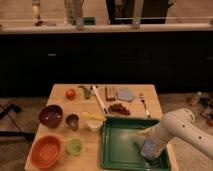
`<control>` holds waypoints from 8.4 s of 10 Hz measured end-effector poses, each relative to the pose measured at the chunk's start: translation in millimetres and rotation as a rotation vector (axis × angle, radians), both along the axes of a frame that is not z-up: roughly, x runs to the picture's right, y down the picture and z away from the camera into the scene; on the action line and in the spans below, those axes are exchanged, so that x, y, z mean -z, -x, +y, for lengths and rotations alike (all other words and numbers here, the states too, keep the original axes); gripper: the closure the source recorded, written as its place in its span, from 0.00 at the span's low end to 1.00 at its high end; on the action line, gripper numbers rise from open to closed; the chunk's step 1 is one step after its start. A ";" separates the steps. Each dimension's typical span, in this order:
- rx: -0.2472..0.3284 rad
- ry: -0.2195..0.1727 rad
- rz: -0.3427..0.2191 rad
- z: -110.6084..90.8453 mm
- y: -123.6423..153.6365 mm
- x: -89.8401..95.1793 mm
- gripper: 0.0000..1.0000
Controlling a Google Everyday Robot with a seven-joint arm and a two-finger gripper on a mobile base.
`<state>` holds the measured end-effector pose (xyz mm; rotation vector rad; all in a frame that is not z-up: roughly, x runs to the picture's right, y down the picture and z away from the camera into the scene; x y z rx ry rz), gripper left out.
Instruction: Place sponge in plastic cup
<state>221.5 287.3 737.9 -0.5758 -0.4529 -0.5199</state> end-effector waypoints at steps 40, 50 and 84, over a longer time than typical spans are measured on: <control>0.227 0.055 -0.132 -38.3 182.7 62.1 1.00; 0.328 0.008 -0.289 -42.1 222.4 78.5 1.00; 0.579 0.088 -0.629 -25.9 380.4 43.7 0.20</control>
